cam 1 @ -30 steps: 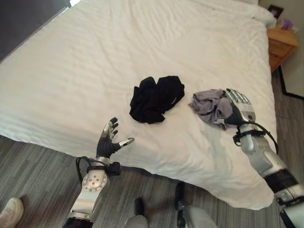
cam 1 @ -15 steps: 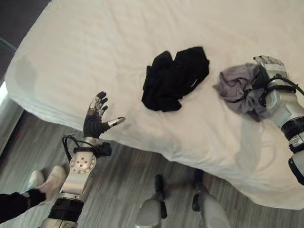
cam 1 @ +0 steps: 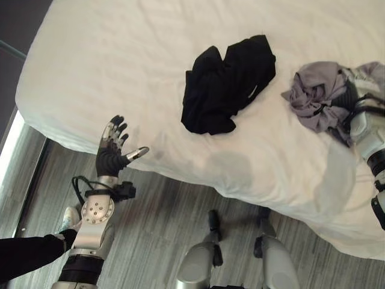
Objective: Pick up bed clothes into laundry basket.
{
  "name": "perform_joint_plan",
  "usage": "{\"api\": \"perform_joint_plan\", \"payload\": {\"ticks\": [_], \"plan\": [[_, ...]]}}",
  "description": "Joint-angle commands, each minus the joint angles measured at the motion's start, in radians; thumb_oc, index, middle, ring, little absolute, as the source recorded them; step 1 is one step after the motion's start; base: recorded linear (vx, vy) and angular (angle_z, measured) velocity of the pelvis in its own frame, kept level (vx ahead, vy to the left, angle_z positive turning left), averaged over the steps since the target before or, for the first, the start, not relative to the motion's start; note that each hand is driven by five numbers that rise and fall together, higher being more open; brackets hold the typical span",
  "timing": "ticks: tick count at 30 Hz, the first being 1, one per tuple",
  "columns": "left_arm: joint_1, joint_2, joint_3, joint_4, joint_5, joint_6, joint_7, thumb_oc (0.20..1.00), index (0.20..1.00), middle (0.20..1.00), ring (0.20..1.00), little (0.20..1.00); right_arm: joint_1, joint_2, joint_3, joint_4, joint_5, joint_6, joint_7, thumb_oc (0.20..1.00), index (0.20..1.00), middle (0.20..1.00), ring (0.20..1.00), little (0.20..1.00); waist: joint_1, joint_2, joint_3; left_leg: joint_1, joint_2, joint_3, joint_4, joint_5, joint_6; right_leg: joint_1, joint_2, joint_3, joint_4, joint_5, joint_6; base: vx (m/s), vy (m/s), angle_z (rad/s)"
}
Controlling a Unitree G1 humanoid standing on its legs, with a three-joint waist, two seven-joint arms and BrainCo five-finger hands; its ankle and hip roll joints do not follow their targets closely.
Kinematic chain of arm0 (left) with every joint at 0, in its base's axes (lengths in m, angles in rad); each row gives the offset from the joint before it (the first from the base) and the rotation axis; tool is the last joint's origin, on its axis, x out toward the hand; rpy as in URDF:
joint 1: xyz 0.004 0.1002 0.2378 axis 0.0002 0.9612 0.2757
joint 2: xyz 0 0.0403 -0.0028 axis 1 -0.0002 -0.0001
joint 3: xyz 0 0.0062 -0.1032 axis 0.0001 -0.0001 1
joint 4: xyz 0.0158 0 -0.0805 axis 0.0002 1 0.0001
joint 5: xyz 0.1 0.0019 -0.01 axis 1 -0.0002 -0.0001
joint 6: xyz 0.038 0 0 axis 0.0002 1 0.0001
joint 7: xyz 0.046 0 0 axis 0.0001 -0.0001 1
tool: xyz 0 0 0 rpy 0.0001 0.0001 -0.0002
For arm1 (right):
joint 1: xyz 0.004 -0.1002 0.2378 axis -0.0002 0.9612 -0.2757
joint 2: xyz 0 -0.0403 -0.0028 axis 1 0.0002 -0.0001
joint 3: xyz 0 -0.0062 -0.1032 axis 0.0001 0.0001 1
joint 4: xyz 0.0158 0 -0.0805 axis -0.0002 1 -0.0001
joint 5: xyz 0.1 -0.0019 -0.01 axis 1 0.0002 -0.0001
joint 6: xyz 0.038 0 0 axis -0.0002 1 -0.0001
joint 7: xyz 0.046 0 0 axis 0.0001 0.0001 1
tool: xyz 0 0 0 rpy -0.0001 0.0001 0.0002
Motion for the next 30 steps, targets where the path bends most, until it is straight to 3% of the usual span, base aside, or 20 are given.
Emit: {"api": "perform_joint_plan", "payload": {"ticks": [1,4,9,11,12,13,14,16,17,18,19,20,21,23,25,26,30], "plan": [[-0.077,0.018,0.003,0.004,0.074,-0.06,0.034,1.0,1.0,1.0,1.0,1.0,0.167,0.086,-0.043,0.019,0.213,-0.01,0.046,0.2,0.2,0.2,0.2,0.2,-0.019,-0.02,-0.055,-0.023,0.048,0.07,0.007,0.003,-0.075,0.036,-0.101,-0.055,0.014,-0.129,0.135,0.08,0.0,-0.06],[-0.084,0.032,0.018,-0.023,0.106,-0.064,0.05,1.0,1.0,1.0,1.0,1.0,0.262,0.1,-0.109,-0.039,0.274,-0.023,0.038,0.2,0.2,0.2,0.2,0.2,-0.029,-0.034,-0.067,-0.007,0.049,0.074,0.007,-0.008,-0.072,0.046,-0.097,-0.053,0.014,-0.133,0.139,0.07,0.001,-0.05],[-0.127,0.084,0.052,-0.07,0.251,-0.042,0.128,1.0,1.0,1.0,1.0,1.0,0.513,0.113,-0.215,-0.256,0.297,-0.062,0.044,0.2,0.2,0.2,0.2,0.2,-0.059,-0.093,-0.102,0.036,0.058,0.095,0.007,-0.032,-0.061,0.063,-0.084,-0.039,0.014,-0.128,0.143,0.07,-0.003,-0.12],[-0.141,0.104,0.054,-0.081,0.3,-0.034,0.146,1.0,1.0,1.0,1.0,1.0,0.561,0.108,-0.248,-0.3,0.315,-0.071,0.047,0.2,0.2,0.2,0.2,0.2,-0.066,-0.104,-0.109,0.046,0.058,0.098,0.007,-0.037,-0.059,0.068,-0.083,-0.036,0.014,-0.128,0.144,0.06,0.01,-0.18],[-0.175,0.156,0.061,-0.114,0.404,-0.015,0.178,1.0,1.0,1.0,1.0,1.0,0.667,0.095,-0.334,-0.397,0.359,-0.096,0.048,0.2,0.2,0.2,0.2,0.2,-0.091,-0.13,-0.126,0.065,0.058,0.104,0.007,-0.048,-0.055,0.08,-0.081,-0.03,0.014,-0.125,0.146,0.08,0.015,-0.17],[-0.184,0.162,0.063,-0.117,0.427,-0.005,0.185,1.0,1.0,1.0,1.0,1.0,0.708,0.094,-0.366,-0.427,0.37,-0.108,0.045,0.2,0.2,0.2,0.2,0.2,-0.102,-0.137,-0.133,0.075,0.06,0.106,0.007,-0.057,-0.053,0.088,-0.081,-0.029,0.014,-0.129,0.148,0.11,0.029,-0.07],[-0.302,0.178,0.0,-0.087,0.5,0.044,0.234,1.0,1.0,1.0,1.0,1.0,0.74,0.102,-0.397,-0.471,0.389,-0.109,0.046,0.2,0.2,0.2,0.2,0.2,-0.131,-0.154,-0.145,0.081,0.06,0.118,0.007,-0.056,-0.052,0.085,-0.079,-0.021,0.014,-0.122,0.149,0.1,0.028,0.0],[-0.435,0.237,-0.074,-0.008,0.644,0.105,0.231,1.0,1.0,1.0,1.0,1.0,0.83,0.112,-0.466,-0.556,0.414,-0.136,0.031,0.2,0.2,0.2,0.2,0.2,-0.177,-0.178,-0.171,0.095,0.06,0.136,0.007,-0.066,-0.048,0.089,-0.073,-0.01,0.014,-0.119,0.155,0.08,0.023,-0.1],[-0.467,0.286,-0.094,0.016,0.733,0.129,0.244,1.0,1.0,1.0,1.0,1.0,0.857,0.112,-0.498,-0.573,0.434,-0.145,0.025,0.2,0.2,0.2,0.2,0.2,-0.199,-0.182,-0.179,0.103,0.062,0.143,0.007,-0.076,-0.047,0.093,-0.071,-0.006,0.014,-0.121,0.16,0.02,0.007,-0.2],[-0.474,0.286,-0.101,0.019,0.735,0.129,0.247,1.0,1.0,1.0,1.0,1.0,0.86,0.114,-0.502,-0.575,0.434,-0.145,0.026,0.2,0.2,0.2,0.2,0.2,-0.196,-0.185,-0.179,0.099,0.061,0.143,0.007,-0.071,-0.047,0.089,-0.072,-0.005,0.014,-0.117,0.158,0.05,0.031,-0.47],[-0.516,0.35,-0.134,0.064,0.885,0.176,0.273,1.0,1.0,1.0,1.0,1.0,0.934,0.135,-0.583,-0.63,0.506,-0.184,0.016,0.2,0.2,0.2,0.2,0.2,-0.238,-0.195,-0.194,0.113,0.063,0.16,0.007,-0.086,-0.046,0.093,-0.07,0.001,0.014,-0.119,0.166,0.04,0.015,-0.61],[-0.528,0.364,-0.153,0.096,0.934,0.193,0.284,1.0,1.0,1.0,1.0,1.0,0.961,0.158,-0.615,-0.647,0.53,-0.192,0.014,0.2,0.2,0.2,0.2,0.2,-0.249,-0.203,-0.202,0.112,0.062,0.169,0.007,-0.084,-0.045,0.088,-0.071,0.006,0.014,-0.114,0.166,0.05,0.02,-0.67],[-0.53,0.364,-0.155,0.097,0.934,0.193,0.284,1.0,1.0,1.0,1.0,1.0,0.962,0.159,-0.616,-0.648,0.53,-0.192,0.014,0.2,0.2,0.2,0.2,0.2,-0.248,-0.204,-0.203,0.111,0.061,0.17,0.007,-0.083,-0.045,0.086,-0.071,0.007,0.014,-0.113,0.166,0.02,0.018,-0.52],[-0.572,0.395,-0.201,0.193,1.033,0.246,0.288,1.0,1.0,1.0,1.0,1.0,1.014,0.198,-0.668,-0.675,0.597,-0.224,0.021,0.2,0.2,0.2,0.2,0.2,-0.297,-0.209,-0.214,0.127,0.062,0.203,0.007,-0.099,-0.042,0.079,-0.067,0.019,0.014,-0.109,0.179,0.02,0.055,-0.51],[-0.584,0.408,-0.216,0.219,1.063,0.262,0.283,1.0,1.0,1.0,1.0,1.0,1.027,0.211,-0.68,-0.676,0.617,-0.229,0.028,0.2,0.2,0.2,0.2,0.2,-0.308,-0.209,-0.215,0.132,0.063,0.218,0.007,-0.102,-0.042,0.075,-0.067,0.024,0.014,-0.108,0.183,0.01,0.058,-0.43],[-0.62,0.409,-0.258,0.306,1.111,0.298,0.259,1.0,1.0,1.0,1.0,1.0,1.045,0.235,-0.676,-0.67,0.643,-0.237,0.039,0.2,0.2,0.2,0.2,0.2,-0.341,-0.206,-0.218,0.143,0.061,0.255,0.007,-0.11,-0.04,0.06,-0.066,0.03,0.014,-0.098,0.19,0.02,0.042,-0.71],[-0.668,0.398,-0.301,0.4,1.142,0.333,0.233,1.0,1.0,1.0,1.0,1.0,1.052,0.255,-0.662,-0.661,0.645,-0.234,0.042,0.2,0.2,0.2,0.2,0.2,-0.358,-0.2,-0.215,0.144,0.059,0.282,0.007,-0.113,-0.039,0.043,-0.067,0.035,0.014,-0.09,0.194,0.0,0.037,-0.6]]}}
